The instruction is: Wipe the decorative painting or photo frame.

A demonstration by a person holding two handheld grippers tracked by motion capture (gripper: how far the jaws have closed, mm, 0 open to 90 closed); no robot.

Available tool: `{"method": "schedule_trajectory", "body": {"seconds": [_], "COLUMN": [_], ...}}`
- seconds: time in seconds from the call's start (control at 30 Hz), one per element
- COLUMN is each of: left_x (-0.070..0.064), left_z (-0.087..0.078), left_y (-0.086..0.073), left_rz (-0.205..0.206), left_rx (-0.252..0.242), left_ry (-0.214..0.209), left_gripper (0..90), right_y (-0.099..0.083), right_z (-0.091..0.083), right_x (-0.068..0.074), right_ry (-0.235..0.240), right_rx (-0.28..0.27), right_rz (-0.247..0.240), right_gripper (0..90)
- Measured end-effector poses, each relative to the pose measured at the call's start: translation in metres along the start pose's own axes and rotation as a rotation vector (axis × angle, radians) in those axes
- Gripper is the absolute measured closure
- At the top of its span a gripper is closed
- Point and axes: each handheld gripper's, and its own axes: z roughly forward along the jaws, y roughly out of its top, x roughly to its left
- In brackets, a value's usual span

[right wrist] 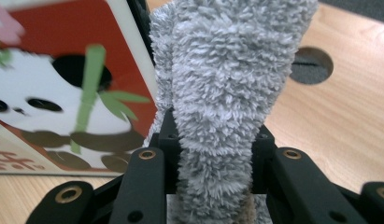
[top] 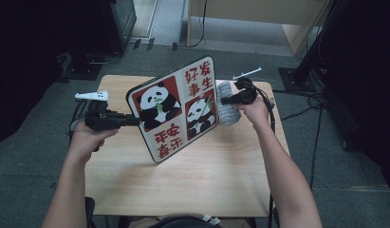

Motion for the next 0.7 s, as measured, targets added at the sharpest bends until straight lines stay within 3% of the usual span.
{"method": "schedule_trajectory", "body": {"seconds": [0.5,0.7], "left_x": [0.000,-0.001], "left_z": [0.000,0.000], "left_y": [0.000,-0.001], "left_rz": [0.004,0.004], "left_rx": [0.000,-0.001], "left_ry": [0.005,0.016], "left_gripper": [77.1,77.3], "right_y": [-0.027,-0.038], "right_z": [0.015,0.018], "right_x": [-0.004,-0.004], "right_ry": [-0.009,-0.008], "right_rx": [-0.019,-0.041], "right_rz": [0.008,0.032], "right_gripper": [67.6,67.5]}}
